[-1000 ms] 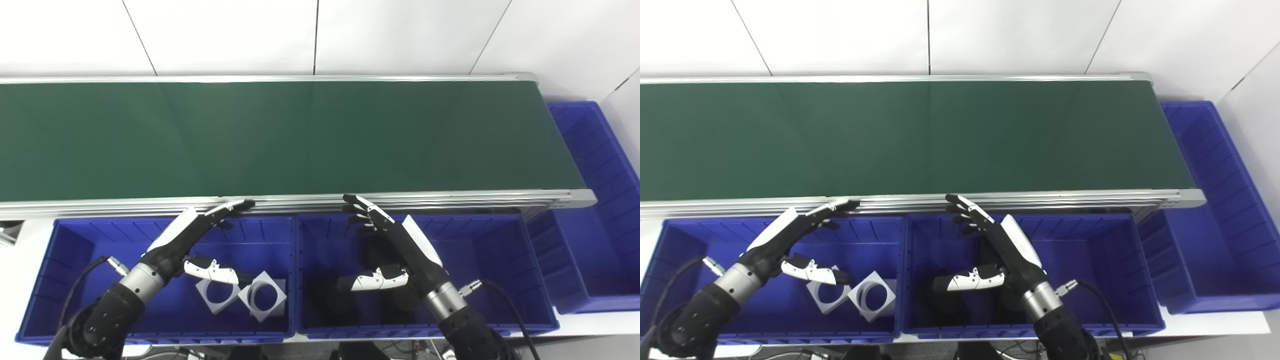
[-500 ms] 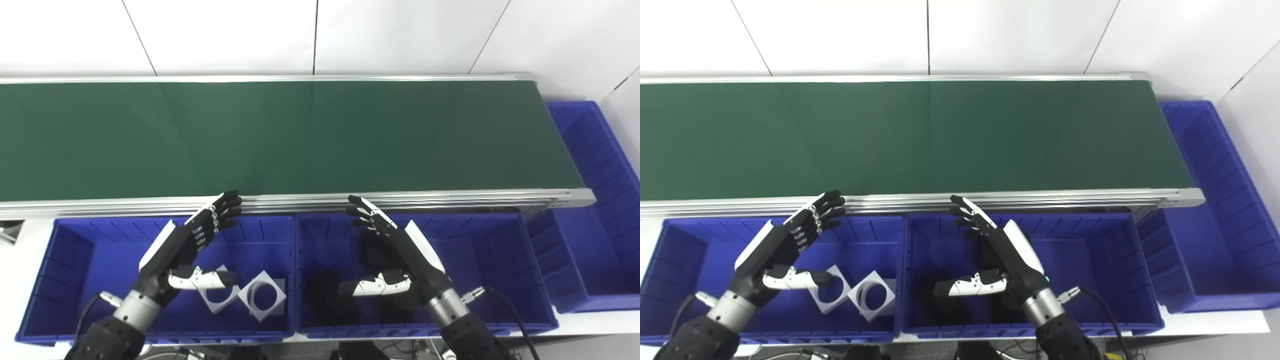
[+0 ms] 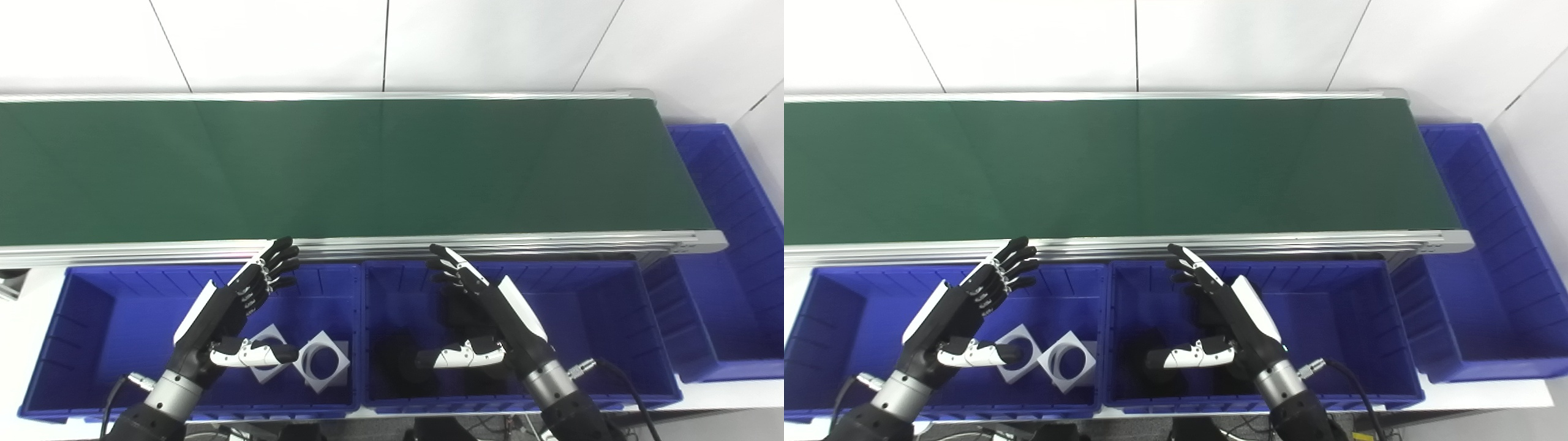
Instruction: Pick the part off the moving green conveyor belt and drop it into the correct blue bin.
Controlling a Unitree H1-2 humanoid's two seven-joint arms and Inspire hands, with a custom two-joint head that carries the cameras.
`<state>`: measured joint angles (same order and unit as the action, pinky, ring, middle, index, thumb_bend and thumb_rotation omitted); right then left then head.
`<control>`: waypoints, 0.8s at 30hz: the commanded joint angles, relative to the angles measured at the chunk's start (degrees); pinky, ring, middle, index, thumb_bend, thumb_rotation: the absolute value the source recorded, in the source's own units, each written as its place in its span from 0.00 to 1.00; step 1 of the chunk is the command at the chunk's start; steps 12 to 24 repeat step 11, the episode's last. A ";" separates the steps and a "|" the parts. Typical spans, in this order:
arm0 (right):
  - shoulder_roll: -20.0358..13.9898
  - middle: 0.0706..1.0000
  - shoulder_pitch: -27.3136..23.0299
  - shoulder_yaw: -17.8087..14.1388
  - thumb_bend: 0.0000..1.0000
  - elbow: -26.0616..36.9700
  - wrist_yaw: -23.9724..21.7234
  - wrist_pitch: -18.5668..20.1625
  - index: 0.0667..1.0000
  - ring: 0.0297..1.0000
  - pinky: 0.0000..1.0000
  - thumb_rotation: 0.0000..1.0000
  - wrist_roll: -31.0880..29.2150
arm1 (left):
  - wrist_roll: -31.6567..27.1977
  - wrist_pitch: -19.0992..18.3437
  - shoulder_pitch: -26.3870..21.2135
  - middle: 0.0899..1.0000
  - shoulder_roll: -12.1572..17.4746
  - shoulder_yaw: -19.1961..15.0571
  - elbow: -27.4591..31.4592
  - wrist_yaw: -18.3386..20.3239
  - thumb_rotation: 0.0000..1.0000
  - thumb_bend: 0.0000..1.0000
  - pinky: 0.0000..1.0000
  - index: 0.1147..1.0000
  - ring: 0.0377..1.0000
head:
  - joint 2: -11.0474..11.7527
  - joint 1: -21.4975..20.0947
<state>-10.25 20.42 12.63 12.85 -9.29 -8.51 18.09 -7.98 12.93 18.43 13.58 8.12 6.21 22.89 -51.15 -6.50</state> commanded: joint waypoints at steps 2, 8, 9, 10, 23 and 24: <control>-0.21 0.86 0.07 -0.45 0.89 2.43 0.61 -0.96 0.94 0.81 0.74 0.35 -0.73 | -0.38 3.49 -0.37 0.91 -0.11 -0.43 0.79 -0.50 0.35 1.00 0.84 0.93 0.89 | 0.67 3.33; -1.44 0.87 0.75 -1.18 0.89 2.61 0.26 -1.88 0.94 0.82 0.74 0.34 -2.28 | 0.10 3.16 0.34 0.93 -1.44 0.28 0.94 -1.04 0.32 1.00 0.86 0.94 0.91 | 2.47 8.86; -1.59 0.86 0.80 -1.24 0.89 2.68 0.16 -1.78 0.94 0.82 0.74 0.34 -2.61 | 0.23 3.19 0.38 0.93 -1.72 0.38 0.92 -1.19 0.33 1.00 0.87 0.94 0.91 | 2.47 8.86; -1.75 0.86 0.86 -1.22 0.89 2.78 0.07 -1.66 0.94 0.82 0.74 0.34 -2.81 | 0.23 3.20 0.48 0.92 -2.02 0.44 0.90 -1.31 0.34 1.00 0.87 0.94 0.91 | 2.93 8.82; -1.87 0.86 0.89 -1.17 0.89 2.84 0.05 -1.59 0.94 0.82 0.74 0.33 -2.87 | 0.22 3.17 0.55 0.92 -2.21 0.45 0.91 -1.38 0.35 1.00 0.87 0.94 0.91 | 2.93 8.82; -1.87 0.86 0.89 -1.17 0.89 2.84 0.05 -1.59 0.94 0.82 0.74 0.33 -2.87 | 0.22 3.17 0.55 0.92 -2.21 0.45 0.91 -1.38 0.35 1.00 0.87 0.94 0.91 | 2.93 8.82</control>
